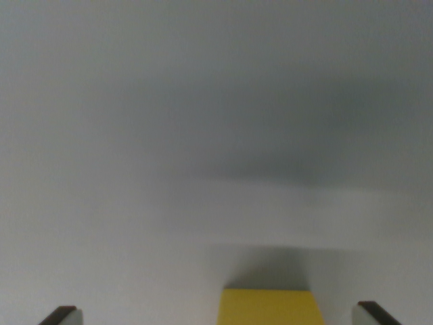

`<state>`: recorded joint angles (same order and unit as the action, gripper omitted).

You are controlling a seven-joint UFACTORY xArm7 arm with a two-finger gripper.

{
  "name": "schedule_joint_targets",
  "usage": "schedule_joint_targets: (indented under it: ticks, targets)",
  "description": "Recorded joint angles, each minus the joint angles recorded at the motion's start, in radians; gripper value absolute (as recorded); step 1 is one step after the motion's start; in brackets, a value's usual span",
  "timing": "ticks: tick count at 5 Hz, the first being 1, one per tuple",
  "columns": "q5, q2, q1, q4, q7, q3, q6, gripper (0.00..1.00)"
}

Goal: Pick yellow cube

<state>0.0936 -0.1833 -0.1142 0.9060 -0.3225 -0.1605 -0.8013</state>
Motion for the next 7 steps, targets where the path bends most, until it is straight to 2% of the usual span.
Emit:
schedule_joint_targets:
  ticks: [1, 2, 3, 4, 5, 6, 7]
  targets:
    - [0.0000, 0.000, 0.0000, 0.000, 0.000, 0.000, 0.000, 0.00]
    - [0.0021, -0.008, -0.0037, -0.032, -0.016, -0.006, 0.036, 0.00]
    - [0.0021, -0.008, -0.0037, -0.032, -0.016, -0.006, 0.036, 0.00]
    - [0.0040, -0.015, -0.0070, -0.060, -0.030, -0.012, 0.067, 0.00]
    - [0.0040, -0.015, -0.0070, -0.060, -0.030, -0.012, 0.067, 0.00]
    - [0.0056, -0.021, -0.0098, -0.085, -0.042, -0.016, 0.095, 0.00]
    - [0.0056, -0.021, -0.0098, -0.085, -0.042, -0.016, 0.095, 0.00]
